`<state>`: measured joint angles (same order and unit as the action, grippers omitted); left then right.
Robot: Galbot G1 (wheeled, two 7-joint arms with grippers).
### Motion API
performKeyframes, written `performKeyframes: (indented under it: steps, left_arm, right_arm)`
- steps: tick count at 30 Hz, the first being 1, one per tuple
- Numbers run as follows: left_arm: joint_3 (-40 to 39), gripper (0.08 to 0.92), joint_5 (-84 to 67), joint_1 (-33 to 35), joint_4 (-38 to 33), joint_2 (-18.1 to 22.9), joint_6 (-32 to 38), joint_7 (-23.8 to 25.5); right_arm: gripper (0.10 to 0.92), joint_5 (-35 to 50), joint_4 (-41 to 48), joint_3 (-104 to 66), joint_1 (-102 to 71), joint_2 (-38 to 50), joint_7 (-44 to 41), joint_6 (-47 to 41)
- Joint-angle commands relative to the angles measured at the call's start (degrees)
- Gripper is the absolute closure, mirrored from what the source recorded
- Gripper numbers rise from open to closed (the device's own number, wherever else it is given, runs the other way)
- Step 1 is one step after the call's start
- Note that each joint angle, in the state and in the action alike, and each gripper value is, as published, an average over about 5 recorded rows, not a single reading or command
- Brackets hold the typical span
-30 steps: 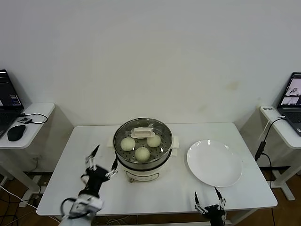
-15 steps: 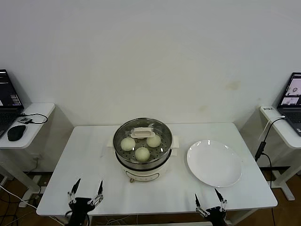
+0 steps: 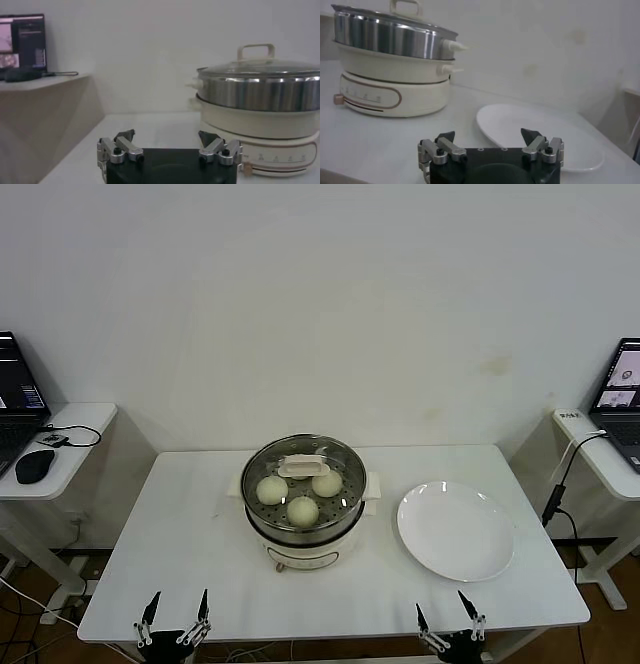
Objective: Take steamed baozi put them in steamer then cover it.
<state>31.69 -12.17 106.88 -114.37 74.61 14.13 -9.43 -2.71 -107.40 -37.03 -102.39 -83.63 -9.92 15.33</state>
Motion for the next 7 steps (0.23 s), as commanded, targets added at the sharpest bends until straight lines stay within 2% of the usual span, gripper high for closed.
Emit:
performKeyframes:
  steps: [1,7]
  left_arm:
    - [0.70,0.177,-1.88,0.95,1.90,0.79,2.00,0.47]
    - [0.59,0.177,-2.42,0.68,1.79,1.27,1.37,0.50]
  right_arm:
    - [0.203,2.08,-1.16,0.11,-1.20,1.02,-1.08,-1.92]
    - [0.202,3.85,-2.15,0.07,-1.50,1.38,-1.19,-3.56]
